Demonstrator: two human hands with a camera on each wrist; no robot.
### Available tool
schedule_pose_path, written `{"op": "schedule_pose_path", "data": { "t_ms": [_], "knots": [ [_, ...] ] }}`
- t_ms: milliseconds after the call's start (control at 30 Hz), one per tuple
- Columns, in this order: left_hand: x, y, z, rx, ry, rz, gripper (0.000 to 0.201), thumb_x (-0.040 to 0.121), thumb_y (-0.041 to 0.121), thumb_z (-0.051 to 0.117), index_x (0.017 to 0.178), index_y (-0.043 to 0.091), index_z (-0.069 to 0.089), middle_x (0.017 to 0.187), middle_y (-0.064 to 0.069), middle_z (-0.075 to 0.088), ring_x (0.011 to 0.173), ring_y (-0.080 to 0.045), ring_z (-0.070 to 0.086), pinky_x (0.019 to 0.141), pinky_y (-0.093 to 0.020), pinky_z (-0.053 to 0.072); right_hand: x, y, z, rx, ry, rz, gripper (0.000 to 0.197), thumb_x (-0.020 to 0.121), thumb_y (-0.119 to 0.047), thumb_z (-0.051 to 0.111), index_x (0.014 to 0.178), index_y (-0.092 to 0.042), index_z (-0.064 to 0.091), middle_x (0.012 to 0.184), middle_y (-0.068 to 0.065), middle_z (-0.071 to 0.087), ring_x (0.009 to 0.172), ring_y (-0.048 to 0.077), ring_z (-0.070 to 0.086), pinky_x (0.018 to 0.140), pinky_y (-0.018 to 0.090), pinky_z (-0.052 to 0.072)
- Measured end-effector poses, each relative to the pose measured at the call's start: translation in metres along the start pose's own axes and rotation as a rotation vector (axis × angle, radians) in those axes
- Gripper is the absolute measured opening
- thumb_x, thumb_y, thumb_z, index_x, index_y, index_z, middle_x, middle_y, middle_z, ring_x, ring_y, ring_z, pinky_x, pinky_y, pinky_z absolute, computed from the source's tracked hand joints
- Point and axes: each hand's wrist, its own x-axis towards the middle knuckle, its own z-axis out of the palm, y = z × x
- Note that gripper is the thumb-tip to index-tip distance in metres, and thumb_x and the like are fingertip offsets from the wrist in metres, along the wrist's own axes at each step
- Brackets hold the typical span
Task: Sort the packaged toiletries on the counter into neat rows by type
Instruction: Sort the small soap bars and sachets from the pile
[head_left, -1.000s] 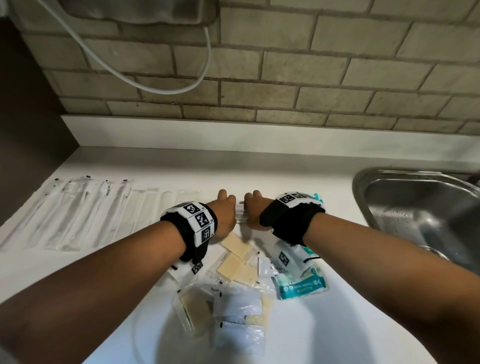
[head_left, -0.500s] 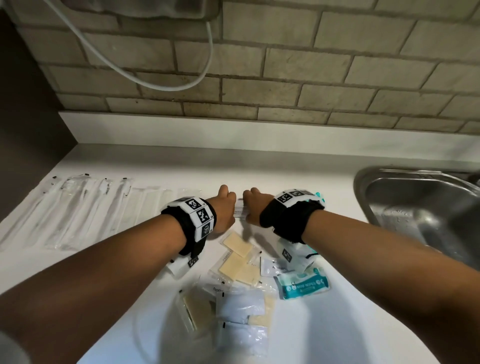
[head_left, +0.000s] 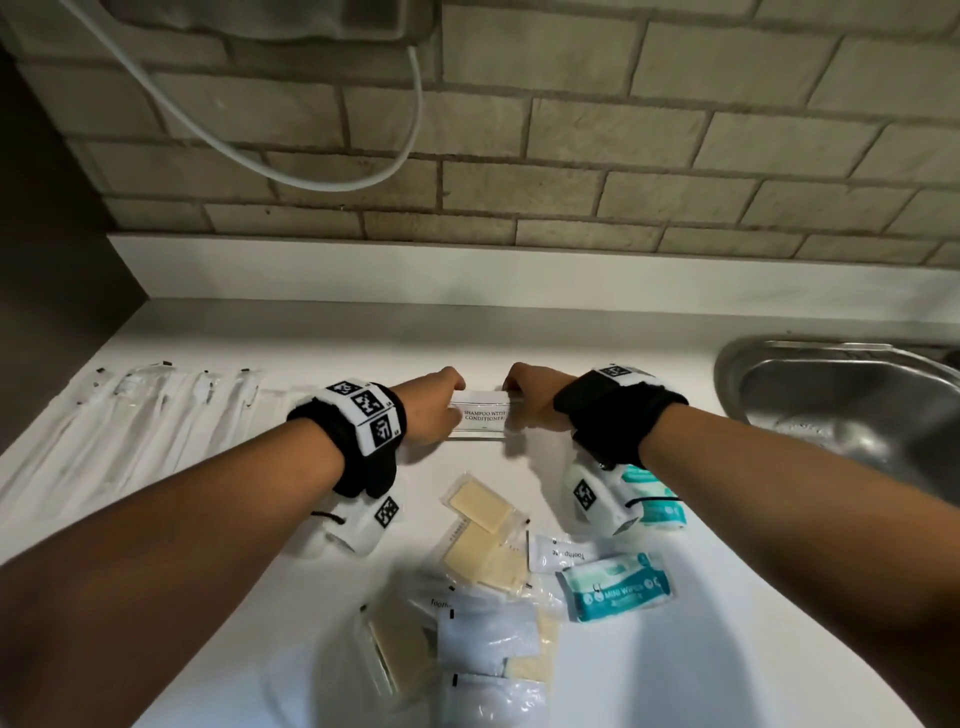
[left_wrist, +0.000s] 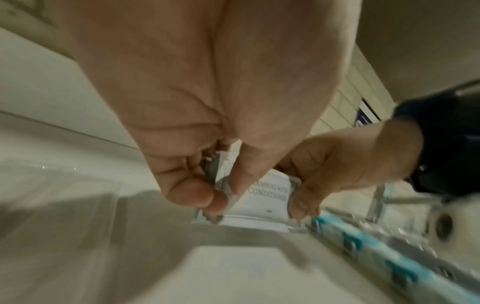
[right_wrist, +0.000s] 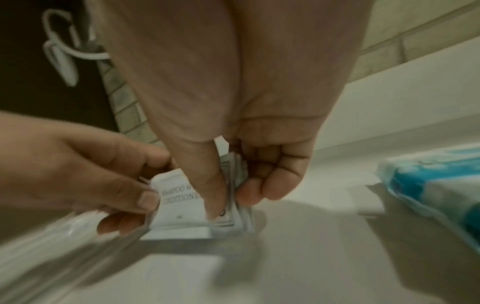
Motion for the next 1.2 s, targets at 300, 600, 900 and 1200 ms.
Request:
{"op": "schedule_pose_path", "data": {
  "t_ms": [300, 600, 900, 1200],
  "knots": [
    [0.037, -0.008, -0.015, -0.097, 0.021, -0.089, 0.045, 0.090, 0.026, 0.062, 0.130, 0.014, 0.046, 0.116, -0.007, 0.062, 0.105, -0.023, 0.059, 0.084, -0.027, 0.043, 0.038, 0.012, -0.015, 0.119, -0.118, 0.105, 0.030, 0.078, -0.010, 0.072, 0.061, -0.016, 0.048, 0.054, 0.001, 0.051, 0.047, 0.014, 0.043, 0.047, 0.020, 0.037],
    [0.063, -0.008, -0.019, 0.014, 0.025, -0.051, 0.040, 0.095, 0.027, 0.055, 0.131, 0.009, 0.053, 0.130, -0.012, 0.059, 0.117, -0.027, 0.057, 0.091, -0.025, 0.041, 0.067, 0.016, -0.021, 0.081, -0.108, 0.163, 0.034, 0.079, -0.015, 0.070, 0.055, -0.019, 0.046, 0.050, -0.004, 0.051, 0.048, 0.012, 0.047, 0.043, 0.017, 0.032],
    [0.064, -0.010, -0.024, -0.048, 0.011, -0.065, 0.036, 0.093, 0.026, 0.060, 0.125, 0.011, 0.057, 0.112, -0.010, 0.069, 0.096, -0.024, 0.065, 0.082, -0.027, 0.047, 0.065, 0.019, -0.017, 0.076, -0.028, 0.072, 0.040, 0.075, -0.011, 0.071, 0.115, -0.010, 0.061, 0.090, 0.005, 0.064, 0.068, 0.017, 0.057, 0.048, 0.020, 0.042],
    [0.054, -0.007, -0.022, -0.246, 0.007, -0.088, 0.020, 0.096, 0.022, 0.052, 0.111, 0.014, 0.062, 0.081, -0.014, 0.069, 0.069, -0.030, 0.069, 0.071, -0.030, 0.056, 0.063, 0.019, -0.016, 0.278, -0.026, 0.142, 0.042, 0.084, -0.005, 0.062, 0.126, -0.005, 0.060, 0.077, 0.006, 0.059, 0.055, 0.016, 0.053, 0.049, 0.018, 0.049]
  ]
}}
